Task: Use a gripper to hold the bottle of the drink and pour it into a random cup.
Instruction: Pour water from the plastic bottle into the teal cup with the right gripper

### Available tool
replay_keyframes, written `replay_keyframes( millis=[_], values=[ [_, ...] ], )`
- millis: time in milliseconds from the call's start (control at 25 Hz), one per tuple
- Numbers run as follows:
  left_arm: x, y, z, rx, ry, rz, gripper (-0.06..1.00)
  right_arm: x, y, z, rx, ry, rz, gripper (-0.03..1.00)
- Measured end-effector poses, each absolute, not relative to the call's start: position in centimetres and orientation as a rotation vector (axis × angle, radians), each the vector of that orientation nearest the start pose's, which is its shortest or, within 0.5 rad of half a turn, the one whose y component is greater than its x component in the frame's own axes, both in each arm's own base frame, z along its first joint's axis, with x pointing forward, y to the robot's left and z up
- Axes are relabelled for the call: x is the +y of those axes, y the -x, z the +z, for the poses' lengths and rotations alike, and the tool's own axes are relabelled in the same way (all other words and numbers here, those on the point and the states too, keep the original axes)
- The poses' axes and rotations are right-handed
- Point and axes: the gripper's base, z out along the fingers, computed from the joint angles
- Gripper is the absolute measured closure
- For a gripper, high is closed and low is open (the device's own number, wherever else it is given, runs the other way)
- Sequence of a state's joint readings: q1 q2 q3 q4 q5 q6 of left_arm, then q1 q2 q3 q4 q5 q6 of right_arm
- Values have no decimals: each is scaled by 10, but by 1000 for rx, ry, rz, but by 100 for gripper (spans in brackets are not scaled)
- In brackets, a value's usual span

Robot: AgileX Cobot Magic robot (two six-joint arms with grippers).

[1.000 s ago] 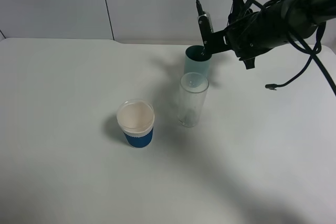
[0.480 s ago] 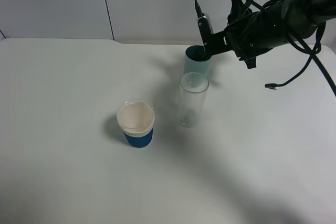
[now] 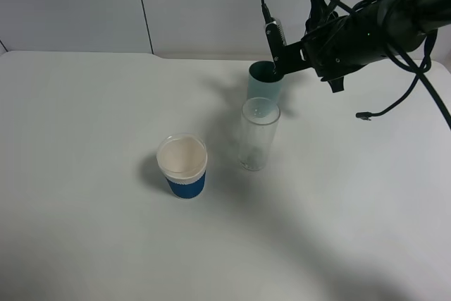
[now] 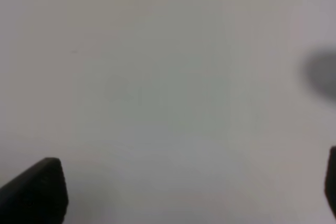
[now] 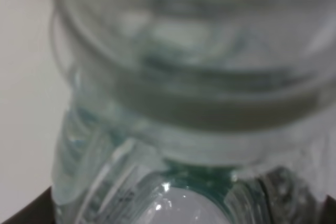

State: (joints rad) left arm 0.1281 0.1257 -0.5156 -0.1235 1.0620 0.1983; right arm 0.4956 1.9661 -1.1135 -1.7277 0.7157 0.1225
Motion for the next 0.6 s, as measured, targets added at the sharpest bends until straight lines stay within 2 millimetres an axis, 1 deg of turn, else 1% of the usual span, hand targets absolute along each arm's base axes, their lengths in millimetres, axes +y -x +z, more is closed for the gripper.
replay_keyframes(
  millis=[600],
  values=[
    [-8, -14, 282, 2148, -73, 40, -5, 137, -377, 170, 1506, 1863, -1381, 40]
  ],
)
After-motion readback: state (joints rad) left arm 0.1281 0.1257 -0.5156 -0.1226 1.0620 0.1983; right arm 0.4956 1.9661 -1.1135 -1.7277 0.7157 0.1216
